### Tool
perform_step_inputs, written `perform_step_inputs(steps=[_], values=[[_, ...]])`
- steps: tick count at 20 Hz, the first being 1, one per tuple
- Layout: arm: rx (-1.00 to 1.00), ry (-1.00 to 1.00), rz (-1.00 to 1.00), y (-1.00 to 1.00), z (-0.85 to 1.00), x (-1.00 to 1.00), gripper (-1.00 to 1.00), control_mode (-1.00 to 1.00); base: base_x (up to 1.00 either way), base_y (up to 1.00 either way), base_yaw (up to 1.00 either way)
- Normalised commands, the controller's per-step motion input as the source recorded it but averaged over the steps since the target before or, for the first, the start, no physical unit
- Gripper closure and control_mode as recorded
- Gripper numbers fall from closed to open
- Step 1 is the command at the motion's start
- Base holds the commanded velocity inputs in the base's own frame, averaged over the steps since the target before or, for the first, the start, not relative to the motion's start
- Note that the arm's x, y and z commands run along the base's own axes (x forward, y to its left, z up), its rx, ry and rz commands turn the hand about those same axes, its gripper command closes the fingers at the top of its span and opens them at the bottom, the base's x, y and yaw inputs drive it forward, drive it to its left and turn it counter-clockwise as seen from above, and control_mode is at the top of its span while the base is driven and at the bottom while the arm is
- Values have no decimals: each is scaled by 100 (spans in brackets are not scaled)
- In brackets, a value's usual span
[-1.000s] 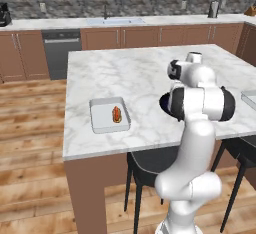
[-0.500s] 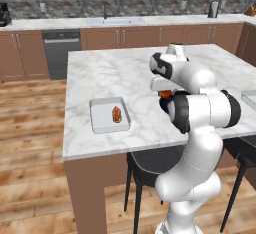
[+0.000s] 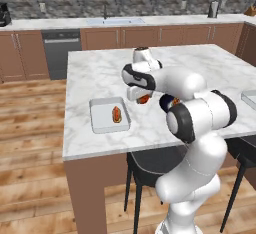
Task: Place one cooked food and one vegetable from the large plate to each tupperware container.
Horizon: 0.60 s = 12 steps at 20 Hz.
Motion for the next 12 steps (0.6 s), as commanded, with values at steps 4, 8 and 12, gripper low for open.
perform_step_inputs(steps=[4,8,12], values=[[-2,5,2,100,1,0,100,-100,0,0,0],[2,9,1,80,-10,0,100,-100,0,0,0],[8,4,5,48,-28,0,100,-100,0,0,0]])
